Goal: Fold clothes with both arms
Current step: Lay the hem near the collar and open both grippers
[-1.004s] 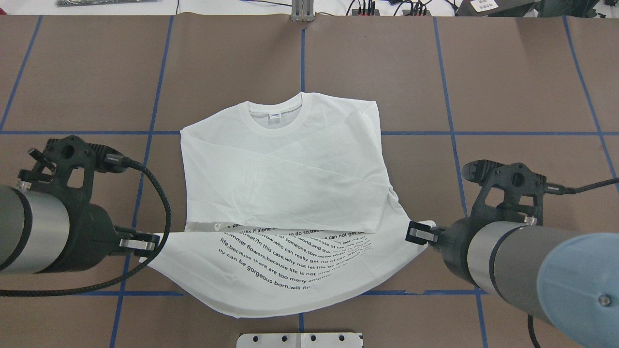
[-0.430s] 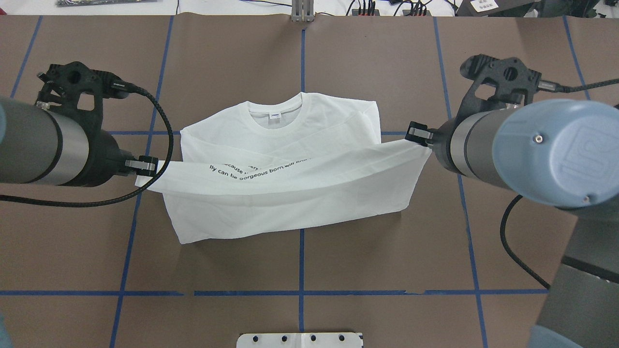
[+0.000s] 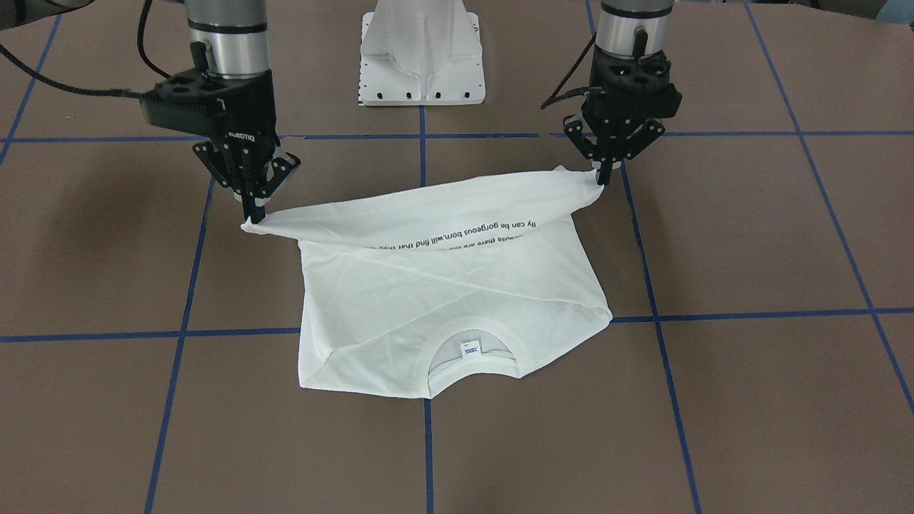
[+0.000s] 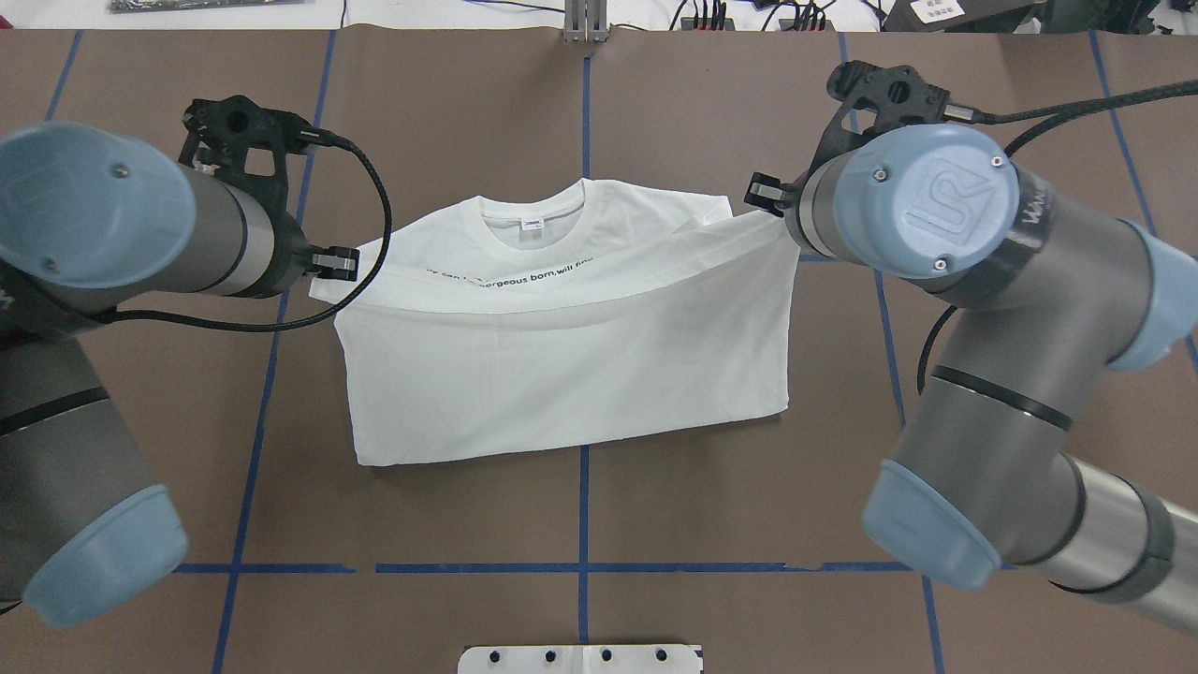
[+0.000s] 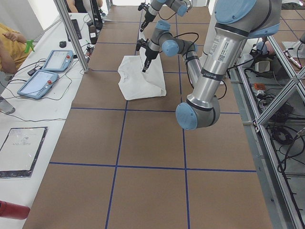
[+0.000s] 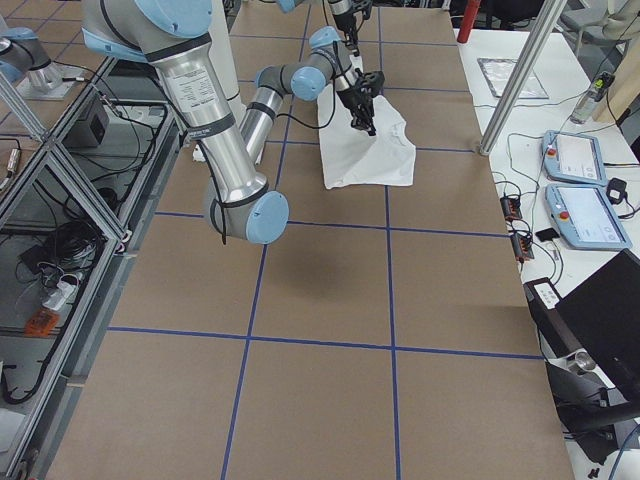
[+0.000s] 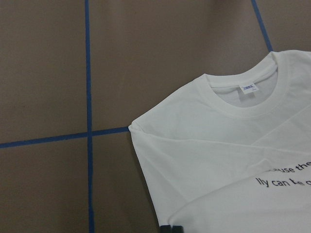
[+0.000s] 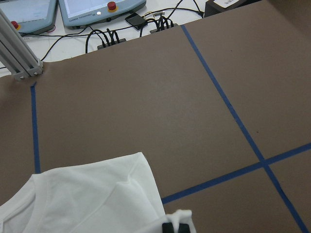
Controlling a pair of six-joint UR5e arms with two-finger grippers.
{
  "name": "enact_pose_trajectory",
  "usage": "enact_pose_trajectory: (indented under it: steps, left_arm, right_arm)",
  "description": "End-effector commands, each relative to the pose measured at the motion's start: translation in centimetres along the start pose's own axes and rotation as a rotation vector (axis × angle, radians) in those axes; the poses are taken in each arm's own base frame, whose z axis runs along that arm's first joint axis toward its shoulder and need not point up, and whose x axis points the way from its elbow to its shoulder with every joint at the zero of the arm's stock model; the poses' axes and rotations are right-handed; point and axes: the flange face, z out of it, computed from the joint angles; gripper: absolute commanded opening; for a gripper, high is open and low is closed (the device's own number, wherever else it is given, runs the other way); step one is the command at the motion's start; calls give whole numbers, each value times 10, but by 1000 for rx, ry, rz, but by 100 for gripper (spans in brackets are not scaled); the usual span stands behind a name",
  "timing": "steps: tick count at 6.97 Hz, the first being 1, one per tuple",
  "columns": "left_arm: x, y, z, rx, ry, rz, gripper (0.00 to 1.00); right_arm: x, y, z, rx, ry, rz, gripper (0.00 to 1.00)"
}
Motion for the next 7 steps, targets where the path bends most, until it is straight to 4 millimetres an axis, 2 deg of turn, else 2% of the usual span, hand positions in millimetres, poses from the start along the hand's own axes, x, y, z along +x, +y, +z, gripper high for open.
enact_pose_trajectory:
  steps: [1,3,4,5,6,7]
  left_arm:
    - [-2,-14,77,55,-29,-1,0]
    - [-8,-15,141,67,-15,0,0]
    - [-14,-13,170,67,-16,0,0]
    - [-18,-10,186,71,-8,1,0]
    - [-18,-10,189,72,-5,1,0]
    - [-17,-10,187,73,1,0,7]
  right_arm:
    - [-36,0,76,2,62,-10,0]
    - [-35,10,125,-3,91,-15,0]
    - [-36,23,138,-14,76,-26,0]
    - [-36,40,148,-20,90,-42,0]
    - [-38,43,148,-16,88,-46,0]
    - [-40,44,147,-17,81,-48,59]
